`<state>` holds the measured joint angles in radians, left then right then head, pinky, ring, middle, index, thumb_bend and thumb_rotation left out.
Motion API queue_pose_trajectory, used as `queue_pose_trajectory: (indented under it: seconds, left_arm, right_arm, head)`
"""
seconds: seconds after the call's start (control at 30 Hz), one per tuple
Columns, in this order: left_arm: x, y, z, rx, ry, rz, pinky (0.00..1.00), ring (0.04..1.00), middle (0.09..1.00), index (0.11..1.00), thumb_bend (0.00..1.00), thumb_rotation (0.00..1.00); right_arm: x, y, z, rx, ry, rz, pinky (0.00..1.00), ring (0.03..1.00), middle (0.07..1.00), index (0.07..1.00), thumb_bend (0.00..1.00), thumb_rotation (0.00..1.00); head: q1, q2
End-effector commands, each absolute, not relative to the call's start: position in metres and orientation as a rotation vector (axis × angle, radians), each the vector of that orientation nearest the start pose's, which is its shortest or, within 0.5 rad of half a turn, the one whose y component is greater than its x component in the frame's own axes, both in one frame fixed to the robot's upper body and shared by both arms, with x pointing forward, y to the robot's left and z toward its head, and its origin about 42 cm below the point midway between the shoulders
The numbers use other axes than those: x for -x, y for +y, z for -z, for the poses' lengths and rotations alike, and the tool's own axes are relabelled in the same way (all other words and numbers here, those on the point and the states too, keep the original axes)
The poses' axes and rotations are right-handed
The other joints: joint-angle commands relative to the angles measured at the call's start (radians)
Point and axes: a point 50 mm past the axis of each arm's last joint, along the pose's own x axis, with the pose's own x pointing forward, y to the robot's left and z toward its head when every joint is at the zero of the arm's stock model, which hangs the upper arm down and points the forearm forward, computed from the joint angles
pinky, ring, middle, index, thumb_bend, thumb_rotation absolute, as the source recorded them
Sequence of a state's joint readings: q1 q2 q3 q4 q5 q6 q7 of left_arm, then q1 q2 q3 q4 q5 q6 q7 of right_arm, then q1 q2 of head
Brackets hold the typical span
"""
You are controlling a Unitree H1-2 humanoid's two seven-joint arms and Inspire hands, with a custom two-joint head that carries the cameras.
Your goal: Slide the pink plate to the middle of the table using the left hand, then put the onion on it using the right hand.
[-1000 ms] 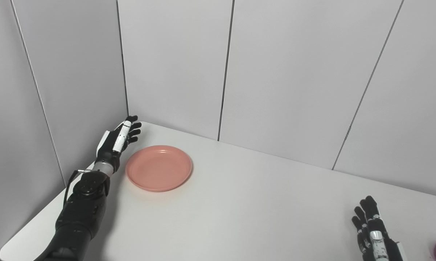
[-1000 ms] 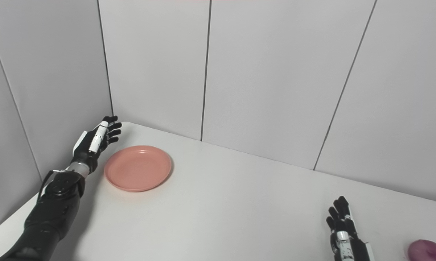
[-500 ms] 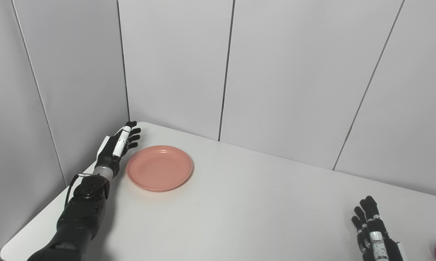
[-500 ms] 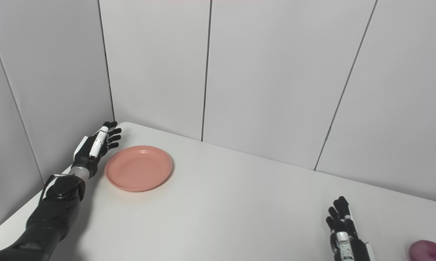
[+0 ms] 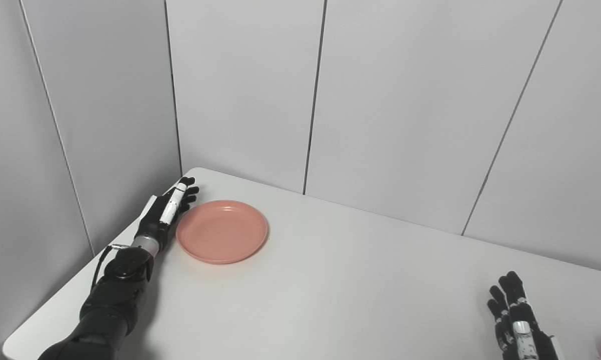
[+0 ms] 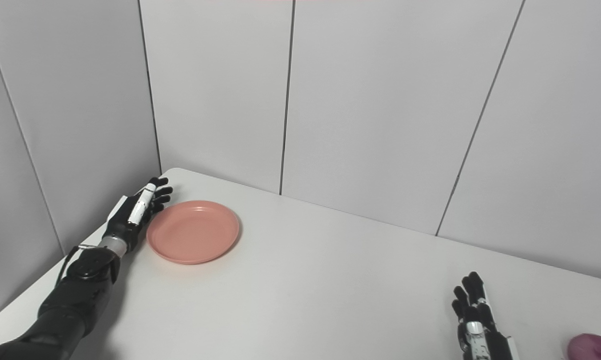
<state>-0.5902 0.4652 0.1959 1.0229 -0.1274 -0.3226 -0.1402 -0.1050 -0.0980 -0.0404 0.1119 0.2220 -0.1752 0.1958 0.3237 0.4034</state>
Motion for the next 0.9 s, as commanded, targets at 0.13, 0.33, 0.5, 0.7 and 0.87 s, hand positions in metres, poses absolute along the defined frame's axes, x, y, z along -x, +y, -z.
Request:
queue_pose_trajectory:
  seconds: [0.13, 0.33, 0.5, 0.7, 0.87]
  left_arm:
    - [-0.45, 0.43, -0.157, -0.167, -0.057, -0.174, 0.89, 0.884, 0.885, 0.876, 0.58, 1.0]
    - [-0.45, 0.418, -0.158, -0.142, -0.05, -0.142, 0.92, 0.892, 0.89, 0.884, 0.52, 1.0]
    - [-0.448, 0.413, -0.155, -0.149, -0.054, -0.121, 0.91, 0.889, 0.884, 0.881, 0.54, 1.0]
    - [-0.446, 0.41, -0.153, -0.169, -0.045, -0.097, 0.94, 0.907, 0.903, 0.901, 0.54, 1.0]
    - [-0.447, 0.407, -0.152, -0.179, -0.042, -0.101, 0.93, 0.908, 0.907, 0.9, 0.54, 1.0]
  right_arm:
    - [-0.295, -0.245, -0.086, -0.111, -0.105, -0.128, 1.0, 0.988, 0.997, 1.0, 0.53, 0.8]
    - [-0.295, -0.244, -0.088, -0.111, -0.116, -0.128, 1.0, 0.983, 0.992, 1.0, 0.52, 0.8]
    - [-0.295, -0.243, -0.088, -0.113, -0.116, -0.128, 1.0, 0.983, 0.989, 0.999, 0.52, 0.8]
    - [-0.295, -0.243, -0.089, -0.119, -0.113, -0.125, 1.0, 0.981, 0.986, 0.996, 0.53, 0.79]
    - [-0.295, -0.242, -0.09, -0.117, -0.12, -0.122, 1.0, 0.974, 0.977, 0.986, 0.52, 0.79]
  head:
    - [0.001, 0.002]
    - [0.0, 0.006]
    - [0.0, 0.006]
    - [-0.002, 0.008]
    - [-0.002, 0.009]
